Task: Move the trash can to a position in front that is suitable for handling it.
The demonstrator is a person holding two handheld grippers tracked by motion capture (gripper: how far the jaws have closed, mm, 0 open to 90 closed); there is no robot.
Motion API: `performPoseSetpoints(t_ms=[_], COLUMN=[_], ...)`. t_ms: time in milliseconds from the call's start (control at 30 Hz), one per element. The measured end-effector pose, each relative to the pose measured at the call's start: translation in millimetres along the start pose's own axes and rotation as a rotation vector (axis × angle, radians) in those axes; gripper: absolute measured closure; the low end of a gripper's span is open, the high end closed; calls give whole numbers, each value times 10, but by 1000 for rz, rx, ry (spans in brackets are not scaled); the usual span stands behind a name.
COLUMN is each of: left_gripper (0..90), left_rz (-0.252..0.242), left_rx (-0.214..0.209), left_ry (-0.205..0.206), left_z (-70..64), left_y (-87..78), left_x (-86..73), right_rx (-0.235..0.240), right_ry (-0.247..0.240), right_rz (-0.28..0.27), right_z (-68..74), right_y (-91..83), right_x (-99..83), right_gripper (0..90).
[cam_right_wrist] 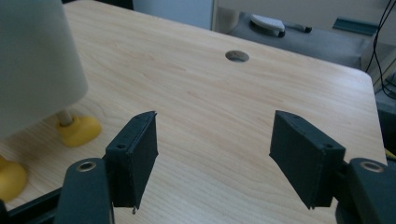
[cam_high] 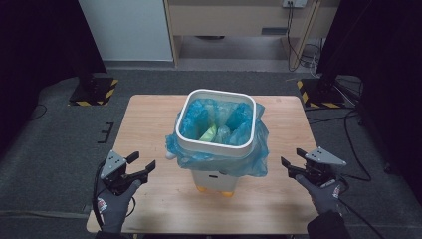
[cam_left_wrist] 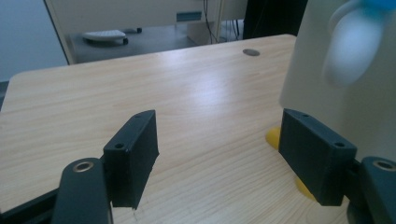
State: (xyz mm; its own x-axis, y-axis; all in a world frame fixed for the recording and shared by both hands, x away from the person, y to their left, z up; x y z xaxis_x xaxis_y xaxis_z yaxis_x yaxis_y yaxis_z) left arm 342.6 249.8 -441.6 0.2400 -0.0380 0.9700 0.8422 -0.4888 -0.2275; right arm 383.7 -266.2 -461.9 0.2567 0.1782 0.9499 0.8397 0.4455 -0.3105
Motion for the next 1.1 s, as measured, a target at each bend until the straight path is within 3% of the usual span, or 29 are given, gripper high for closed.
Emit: performPoseSetpoints(t_ms=[433,667,1100], left_gripper=[275,275,300], left_rz=[-60,-62,-30], left_rx=[-48,-85,-127], left_ry=[36,67,90], left_z=[-191,-336,-501], left_y=[-112,-109,83], left_x=[253,322,259], right_rx=[24,78,183], right_ry=[-10,10,3], right_rz=[-70,-113,-87], right_z=[150,279,478], right_y=[-153,-272,-374], right_x=[326,504,476], right_gripper=[324,327,355])
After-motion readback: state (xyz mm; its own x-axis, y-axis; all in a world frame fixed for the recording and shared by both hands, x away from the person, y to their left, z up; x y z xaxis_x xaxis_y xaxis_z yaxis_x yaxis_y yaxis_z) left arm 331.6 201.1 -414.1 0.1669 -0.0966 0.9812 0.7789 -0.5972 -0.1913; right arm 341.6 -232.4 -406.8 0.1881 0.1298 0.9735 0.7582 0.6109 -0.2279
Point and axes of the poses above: each handheld gripper's, and its own axes: y roughly forward along the jaws, x roughly out of its top, z roughly to its left, the point moved 4 cm from there along y, roughly forward along the jaws, and after that the axes turned 8 degrees about -z, right-handed, at the moved point
